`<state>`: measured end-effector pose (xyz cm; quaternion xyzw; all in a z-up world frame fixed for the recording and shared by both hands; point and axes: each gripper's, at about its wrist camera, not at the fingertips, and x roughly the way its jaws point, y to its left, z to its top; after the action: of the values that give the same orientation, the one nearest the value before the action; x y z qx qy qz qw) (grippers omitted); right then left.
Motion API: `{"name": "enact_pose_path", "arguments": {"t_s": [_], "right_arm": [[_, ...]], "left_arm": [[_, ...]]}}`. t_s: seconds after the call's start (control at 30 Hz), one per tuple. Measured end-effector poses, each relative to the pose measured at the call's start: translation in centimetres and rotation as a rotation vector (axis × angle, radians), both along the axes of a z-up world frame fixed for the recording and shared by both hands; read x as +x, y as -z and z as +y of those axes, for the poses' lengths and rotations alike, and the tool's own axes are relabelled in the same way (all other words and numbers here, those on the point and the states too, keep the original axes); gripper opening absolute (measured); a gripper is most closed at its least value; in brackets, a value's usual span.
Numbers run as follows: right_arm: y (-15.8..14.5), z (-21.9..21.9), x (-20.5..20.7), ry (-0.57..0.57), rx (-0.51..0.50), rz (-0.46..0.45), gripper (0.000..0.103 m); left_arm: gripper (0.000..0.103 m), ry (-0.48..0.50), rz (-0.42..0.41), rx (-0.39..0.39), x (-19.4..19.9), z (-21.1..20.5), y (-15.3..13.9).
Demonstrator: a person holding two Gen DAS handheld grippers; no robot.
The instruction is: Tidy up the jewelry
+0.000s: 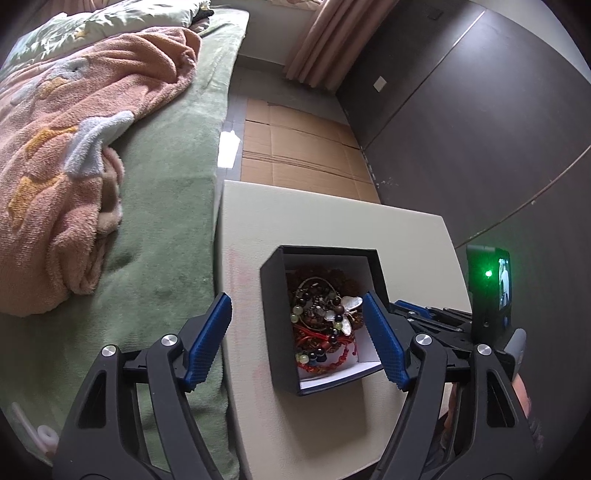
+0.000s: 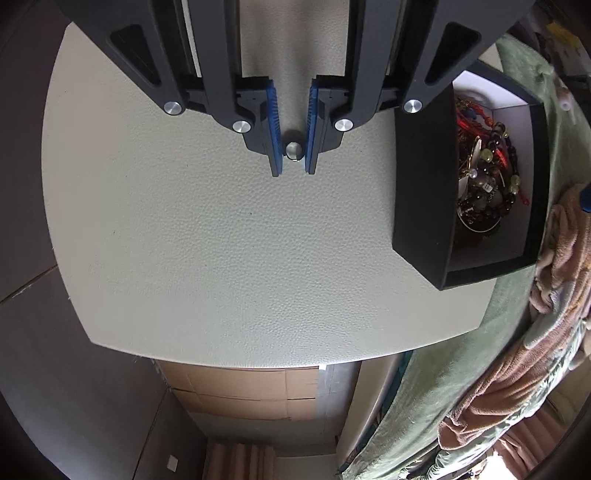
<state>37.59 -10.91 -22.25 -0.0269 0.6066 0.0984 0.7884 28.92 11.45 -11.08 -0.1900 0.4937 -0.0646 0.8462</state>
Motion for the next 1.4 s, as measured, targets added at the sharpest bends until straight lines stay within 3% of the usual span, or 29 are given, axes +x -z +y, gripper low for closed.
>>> {"name": "enact_pose_path", "arguments": {"t_s": [0.33, 0.7, 1.0, 1.2, 1.23, 1.3, 1.4], "right_arm": [[-3.4, -1.8, -1.2, 0.041, 0.067, -0.066, 0.012], [-9.2, 1.8, -2.8, -0.020, 0.170, -0.167, 0.012], [-9.6, 5.2, -3.7, -0.032, 0.202, -0.171, 0.016], [-9.4, 5.2, -4.4, -0.012, 0.228, -0.162, 0.017], [-9.5, 5.0, -4.5, -0.005, 0.226, -0.165, 0.021], [-9.7, 4.3, -4.9, 0.014, 0.221, -0.178, 0.048], [-10.0, 3.2, -5.4, 0.033, 0.210, -0.197, 0.049]], "left_arm": [[0.086, 0.032, -0.020, -0.013, 0.6, -1.4, 0.5], [0.098, -0.017, -0.048, 0.003, -0.5, 1.1, 0.2], [0.098, -0.060, -0.047, 0.013, -1.8, 4.2, 0.2], [0.098, -0.058, -0.052, 0.020, -2.3, 4.7, 0.2], [0.098, -0.054, -0.054, 0.020, -2.3, 4.6, 0.2], [0.098, -0.041, -0.061, 0.025, -2.2, 4.1, 0.1], [0.098, -0.013, -0.078, 0.034, -2.1, 3.0, -0.3]]}}
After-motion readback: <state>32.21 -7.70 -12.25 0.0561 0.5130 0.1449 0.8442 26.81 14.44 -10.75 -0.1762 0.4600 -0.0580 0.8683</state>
